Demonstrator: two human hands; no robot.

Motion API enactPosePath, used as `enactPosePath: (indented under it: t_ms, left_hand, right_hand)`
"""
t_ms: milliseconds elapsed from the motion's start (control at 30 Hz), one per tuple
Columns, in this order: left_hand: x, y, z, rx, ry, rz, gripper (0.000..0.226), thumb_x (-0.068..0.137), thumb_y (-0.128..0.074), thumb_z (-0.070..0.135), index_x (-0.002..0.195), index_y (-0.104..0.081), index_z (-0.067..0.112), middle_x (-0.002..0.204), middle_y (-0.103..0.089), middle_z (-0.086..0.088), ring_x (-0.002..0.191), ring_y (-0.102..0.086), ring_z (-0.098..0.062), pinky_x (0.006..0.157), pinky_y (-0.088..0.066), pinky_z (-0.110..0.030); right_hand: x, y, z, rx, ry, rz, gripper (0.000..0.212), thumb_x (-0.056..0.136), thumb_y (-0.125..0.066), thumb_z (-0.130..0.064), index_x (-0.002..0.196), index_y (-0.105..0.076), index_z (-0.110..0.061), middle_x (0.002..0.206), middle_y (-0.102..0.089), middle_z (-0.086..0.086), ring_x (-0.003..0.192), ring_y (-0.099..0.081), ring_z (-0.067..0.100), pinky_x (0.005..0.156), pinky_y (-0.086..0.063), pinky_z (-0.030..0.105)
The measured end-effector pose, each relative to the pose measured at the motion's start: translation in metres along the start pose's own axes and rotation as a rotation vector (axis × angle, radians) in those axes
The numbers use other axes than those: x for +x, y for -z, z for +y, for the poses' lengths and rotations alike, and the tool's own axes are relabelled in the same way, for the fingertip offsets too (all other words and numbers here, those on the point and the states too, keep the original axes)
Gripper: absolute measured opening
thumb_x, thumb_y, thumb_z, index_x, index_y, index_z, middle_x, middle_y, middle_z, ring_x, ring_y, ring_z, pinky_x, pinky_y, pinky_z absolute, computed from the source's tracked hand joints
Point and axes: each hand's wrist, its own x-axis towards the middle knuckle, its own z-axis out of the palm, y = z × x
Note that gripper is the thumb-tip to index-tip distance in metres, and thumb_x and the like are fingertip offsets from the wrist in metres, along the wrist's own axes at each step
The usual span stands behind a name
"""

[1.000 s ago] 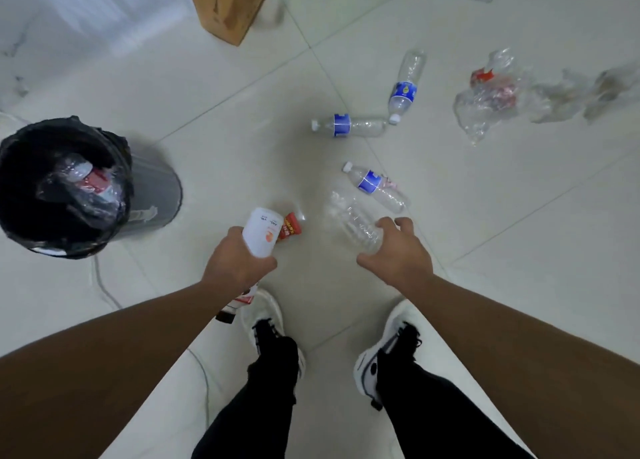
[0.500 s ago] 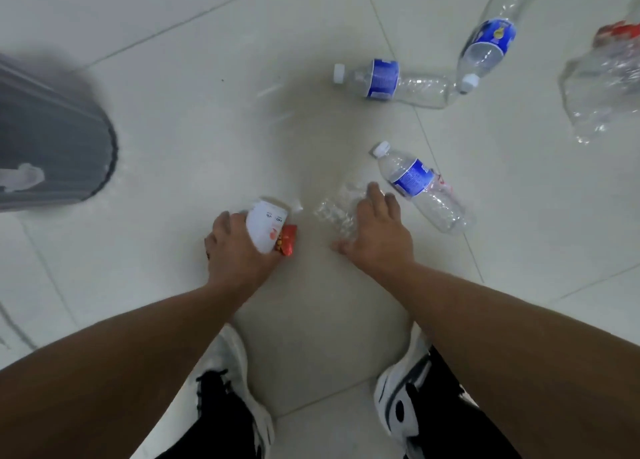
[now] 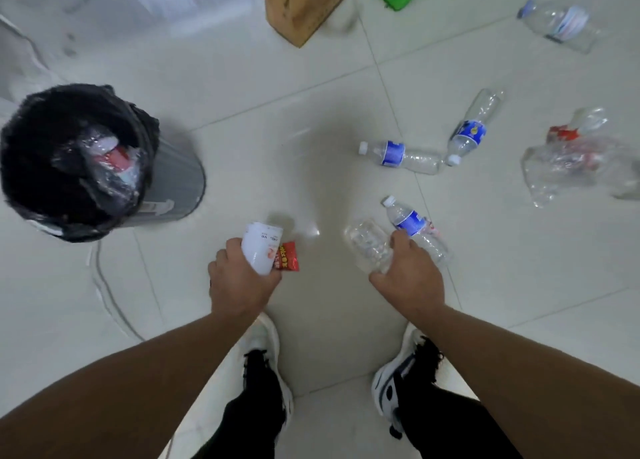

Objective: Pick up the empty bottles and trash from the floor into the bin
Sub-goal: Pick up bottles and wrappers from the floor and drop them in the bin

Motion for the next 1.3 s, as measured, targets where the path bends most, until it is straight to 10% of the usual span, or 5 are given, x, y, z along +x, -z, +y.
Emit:
enactPosePath:
  t_ms: [133,700,1300]
  left_hand:
    - [-0.043,0.097,0.012,-0.045,0.054,-0.004,0.073,0.071,-0.091,0.041,0.128,-0.053,0.014,0.115,-0.060,-0.009,0.108,-0.057,-0.033,0.092,-0.051,-0.049]
    - [-0.073,0.364,-0.084,-0.253,0.202,0.145,0.086,0.066,-0.092,0.052,0.131,-0.047,0.018,0.115,-0.058,-0.005,0.110,-0.058,-0.029,0.089,-0.051,-0.043]
    - [0.097,0.365,-0.106,-0.331,0.400,0.046,0.092,0.073,-0.093,0.048,0.140,-0.043,0.009,0.126,-0.059,-0.014,0.119,-0.061,-0.036,0.103,-0.053,-0.053]
  right_hand:
    - [-0.039,0.074,-0.051,0.032,-0.007,0.013,0.075,0.072,-0.076,-0.038,0.140,-0.046,-0.029,0.109,-0.065,-0.001,0.102,-0.064,0.031,0.077,-0.055,0.042]
    - [-0.135,0.167,-0.354,0.140,0.054,-0.154,0.065,0.066,-0.071,-0.074,0.105,-0.037,-0.035,0.102,-0.063,-0.006,0.071,-0.069,0.017,0.067,-0.056,0.037]
    - [0.003,0.053,-0.493,0.304,-0.116,-0.431,0.072,0.079,-0.083,-0.049,0.125,-0.039,-0.016,0.105,-0.059,0.005,0.086,-0.064,0.018,0.059,-0.048,0.032]
